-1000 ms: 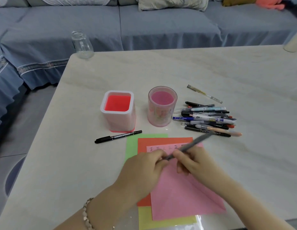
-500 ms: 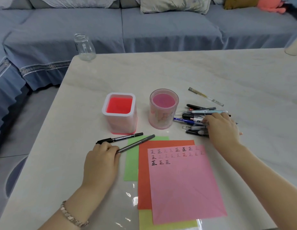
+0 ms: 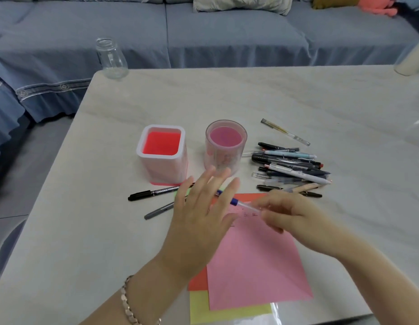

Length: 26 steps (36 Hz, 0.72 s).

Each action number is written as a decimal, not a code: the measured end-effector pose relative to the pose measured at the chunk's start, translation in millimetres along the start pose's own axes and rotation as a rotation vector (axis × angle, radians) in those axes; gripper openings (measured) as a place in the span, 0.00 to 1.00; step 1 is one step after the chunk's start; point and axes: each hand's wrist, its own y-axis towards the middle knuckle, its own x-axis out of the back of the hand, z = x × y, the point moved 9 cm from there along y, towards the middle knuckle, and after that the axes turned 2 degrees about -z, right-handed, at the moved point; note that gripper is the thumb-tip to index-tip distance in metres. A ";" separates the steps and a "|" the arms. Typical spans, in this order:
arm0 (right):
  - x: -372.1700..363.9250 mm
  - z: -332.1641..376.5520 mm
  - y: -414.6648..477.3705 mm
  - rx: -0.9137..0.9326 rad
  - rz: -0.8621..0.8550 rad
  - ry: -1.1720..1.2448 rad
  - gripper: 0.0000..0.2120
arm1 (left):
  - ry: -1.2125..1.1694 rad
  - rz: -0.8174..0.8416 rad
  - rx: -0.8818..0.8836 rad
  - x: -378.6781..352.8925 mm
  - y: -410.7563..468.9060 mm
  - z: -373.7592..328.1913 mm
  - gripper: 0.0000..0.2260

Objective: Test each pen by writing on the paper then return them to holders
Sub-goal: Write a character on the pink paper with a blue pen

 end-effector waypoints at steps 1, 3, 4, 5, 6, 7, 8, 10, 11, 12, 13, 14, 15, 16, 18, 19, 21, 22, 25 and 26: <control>-2.4 1.7 -3.8 0.001 0.028 0.049 0.10 | 0.017 0.018 -0.029 -1.5 2.6 -0.7 0.16; -0.5 8.9 -8.2 0.022 0.029 0.141 0.10 | -0.041 0.079 -0.048 -6.1 3.7 0.6 0.17; 4.5 12.8 -9.3 0.031 -0.007 0.220 0.10 | -0.089 0.108 -0.038 -9.0 2.3 1.9 0.18; 9.5 13.9 -9.5 0.024 -0.054 0.345 0.08 | -0.129 0.139 -0.006 -11.2 1.1 3.4 0.19; 12.7 13.1 -9.0 0.022 -0.095 0.477 0.11 | -0.149 0.170 0.036 -12.8 -1.1 4.3 0.21; 12.6 13.8 -9.0 0.020 -0.116 0.582 0.16 | -0.165 0.206 0.073 -14.6 -3.9 3.8 0.22; 9.7 12.2 -8.5 0.013 -0.129 0.633 0.18 | -0.215 0.248 0.109 -15.7 -5.6 1.8 0.22; -4.4 12.7 -5.6 -0.016 -0.149 0.580 0.15 | -0.434 0.335 0.184 -20.0 -8.9 -3.8 0.20; -13.0 11.8 -3.9 -0.034 -0.164 0.505 0.15 | -0.511 0.370 0.201 -22.9 -10.1 -6.4 0.20; -19.5 10.4 -1.4 -0.034 -0.202 0.445 0.15 | -0.559 0.397 0.205 -25.2 -10.7 -9.6 0.21; -24.1 8.7 0.1 -0.028 -0.254 0.417 0.15 | -0.560 0.400 0.194 -26.0 -11.7 -11.4 0.21; -27.7 6.2 1.2 -0.023 -0.306 0.408 0.15 | -0.557 0.390 0.185 -25.8 -12.4 -12.2 0.19; -30.3 3.4 1.4 -0.023 -0.345 0.418 0.16 | -0.550 0.371 0.181 -24.1 -12.8 -12.1 0.17; -32.2 1.0 1.7 -0.020 -0.372 0.442 0.17 | -0.538 0.361 0.180 -23.2 -13.6 -11.3 0.15; -35.5 -0.1 1.5 -0.013 -0.366 0.495 0.18 | -0.539 0.372 0.188 -22.9 -16.7 -9.3 0.14; -37.4 2.3 1.3 0.000 -0.333 0.512 0.18 | -0.549 0.390 0.189 -23.4 -18.9 -8.4 0.13; -40.3 8.7 0.7 0.034 -0.259 0.527 0.17 | -0.578 0.422 0.193 -22.9 -22.3 -6.7 0.13; -40.5 10.1 0.1 0.049 -0.242 0.521 0.17 | -0.577 0.429 0.192 -22.0 -23.2 -5.8 0.13; -24.5 4.6 -3.9 0.056 -0.347 0.532 0.14 | -0.536 0.390 0.260 -19.0 -29.3 7.0 0.15; -16.0 -0.6 -5.9 0.049 -0.411 0.551 0.15 | -0.531 0.357 0.331 -18.5 -32.6 16.9 0.13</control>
